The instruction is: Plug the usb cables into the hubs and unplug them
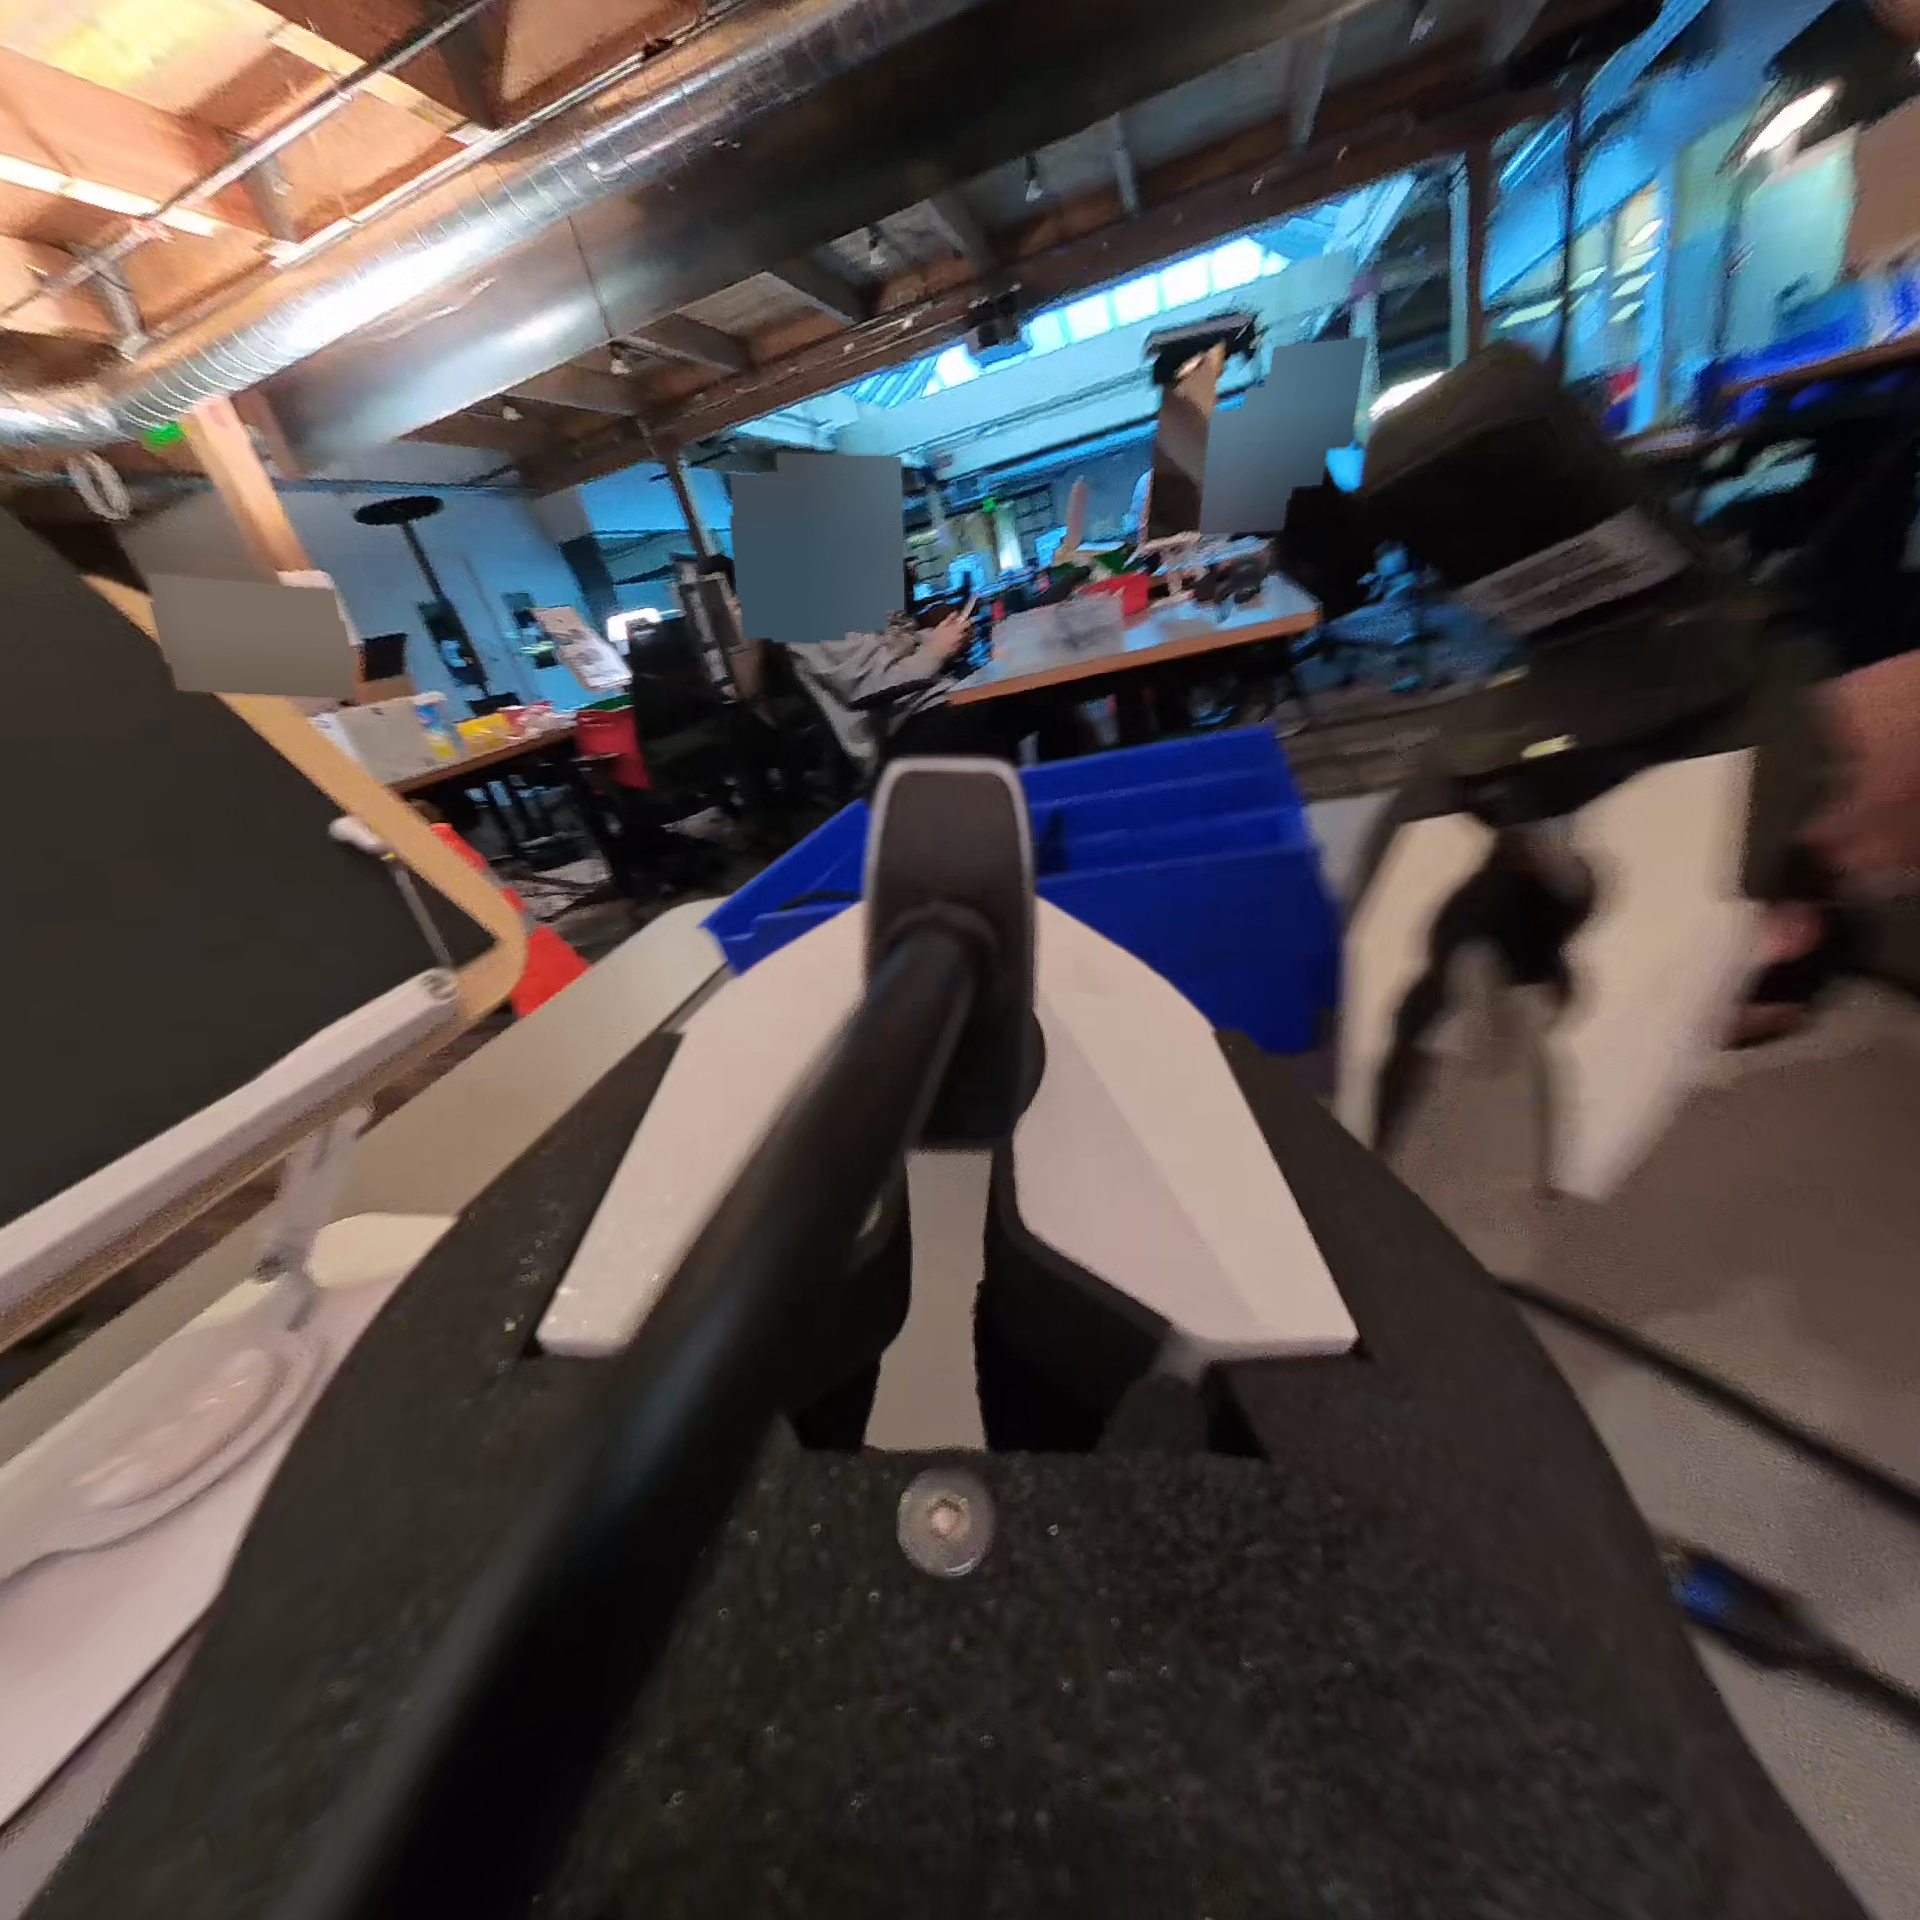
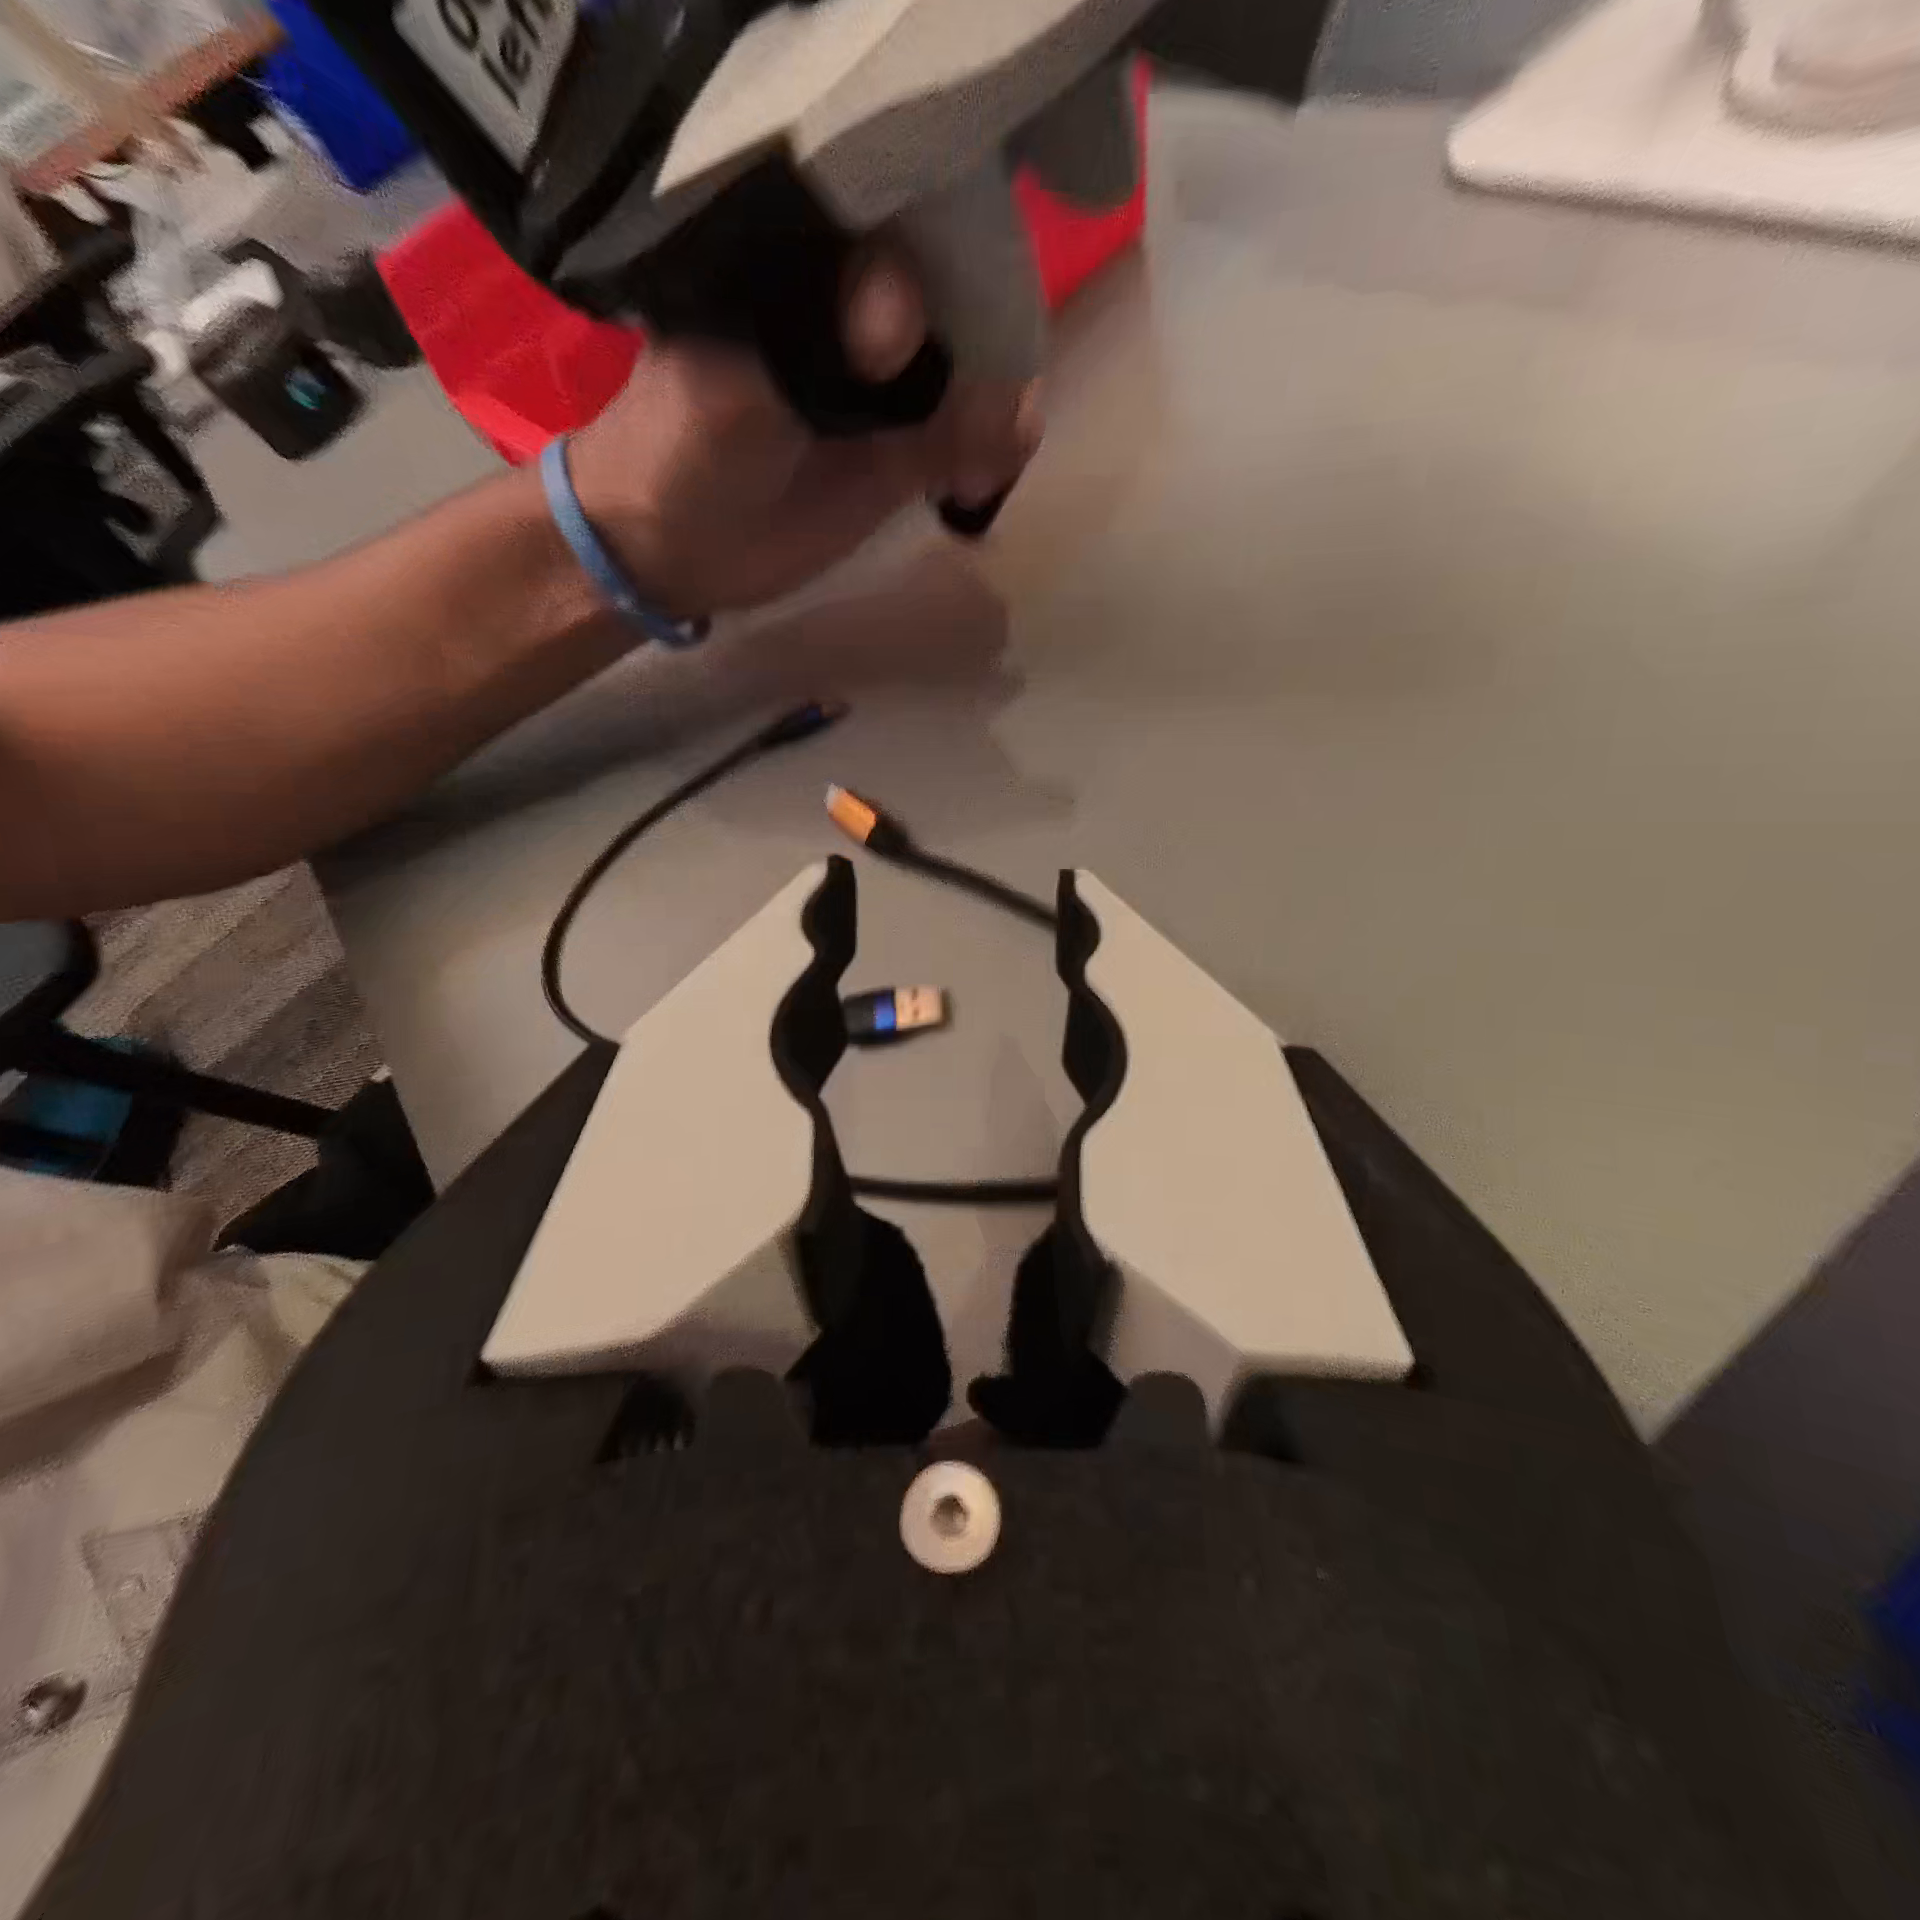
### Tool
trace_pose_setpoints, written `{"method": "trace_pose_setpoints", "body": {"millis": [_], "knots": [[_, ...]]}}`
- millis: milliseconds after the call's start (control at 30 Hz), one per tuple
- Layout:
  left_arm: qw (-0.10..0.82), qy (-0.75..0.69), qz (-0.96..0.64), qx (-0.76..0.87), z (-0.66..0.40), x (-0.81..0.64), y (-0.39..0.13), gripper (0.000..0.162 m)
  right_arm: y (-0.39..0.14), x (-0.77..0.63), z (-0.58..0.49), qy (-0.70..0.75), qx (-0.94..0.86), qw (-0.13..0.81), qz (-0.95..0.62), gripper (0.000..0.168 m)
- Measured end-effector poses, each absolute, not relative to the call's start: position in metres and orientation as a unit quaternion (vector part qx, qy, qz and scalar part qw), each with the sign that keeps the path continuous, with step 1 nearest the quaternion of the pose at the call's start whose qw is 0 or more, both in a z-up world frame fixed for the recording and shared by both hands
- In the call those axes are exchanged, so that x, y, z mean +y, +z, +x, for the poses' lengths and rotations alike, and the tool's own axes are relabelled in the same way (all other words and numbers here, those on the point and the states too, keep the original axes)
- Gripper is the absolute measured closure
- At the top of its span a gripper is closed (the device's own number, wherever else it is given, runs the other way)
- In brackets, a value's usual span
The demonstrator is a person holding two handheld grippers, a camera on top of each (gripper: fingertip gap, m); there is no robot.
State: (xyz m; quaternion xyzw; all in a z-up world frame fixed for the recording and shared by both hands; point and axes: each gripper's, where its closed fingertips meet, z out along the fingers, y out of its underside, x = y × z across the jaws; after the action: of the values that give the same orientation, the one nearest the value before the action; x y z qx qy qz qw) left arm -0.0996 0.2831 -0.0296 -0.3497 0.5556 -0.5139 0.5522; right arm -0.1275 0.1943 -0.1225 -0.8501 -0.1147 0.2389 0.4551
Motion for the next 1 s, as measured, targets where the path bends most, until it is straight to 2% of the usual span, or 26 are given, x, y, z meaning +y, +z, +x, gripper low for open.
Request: {"method": "trace_pose_setpoints", "body": {"millis": [167, 367, 433, 467, 667, 867, 1000], "knots": [[0.562, -0.469, -0.358, 0.580, -0.091, 0.294, -0.079, 0.151, -0.149, 0.173, -0.156, 0.151, -0.054, 0.453, -0.877, 0.131], [0.541, -0.500, -0.362, 0.572, -0.097, 0.300, -0.076, 0.151, -0.153, 0.214, -0.210, 0.065, -0.084, 0.458, -0.883, 0.131], [0.541, -0.502, -0.357, 0.572, -0.099, 0.299, -0.076, 0.151, -0.155, 0.232, -0.204, 0.001, -0.155, 0.451, -0.879, 0.132], [0.540, -0.506, -0.355, 0.571, -0.100, 0.298, -0.075, 0.151, -0.153, 0.239, -0.195, -0.027, -0.198, 0.452, -0.869, 0.139], [0.533, -0.510, -0.347, 0.578, -0.102, 0.294, -0.076, 0.151, -0.174, 0.224, -0.190, 0.095, -0.460, 0.395, -0.789, 0.145], [0.532, -0.511, -0.349, 0.578, -0.102, 0.294, -0.076, 0.151, -0.182, 0.230, -0.192, 0.092, -0.546, 0.396, -0.733, 0.152], [0.532, -0.510, -0.349, 0.578, -0.102, 0.294, -0.076, 0.151, -0.190, 0.236, -0.189, 0.040, -0.588, 0.400, -0.702, 0.153]]}}
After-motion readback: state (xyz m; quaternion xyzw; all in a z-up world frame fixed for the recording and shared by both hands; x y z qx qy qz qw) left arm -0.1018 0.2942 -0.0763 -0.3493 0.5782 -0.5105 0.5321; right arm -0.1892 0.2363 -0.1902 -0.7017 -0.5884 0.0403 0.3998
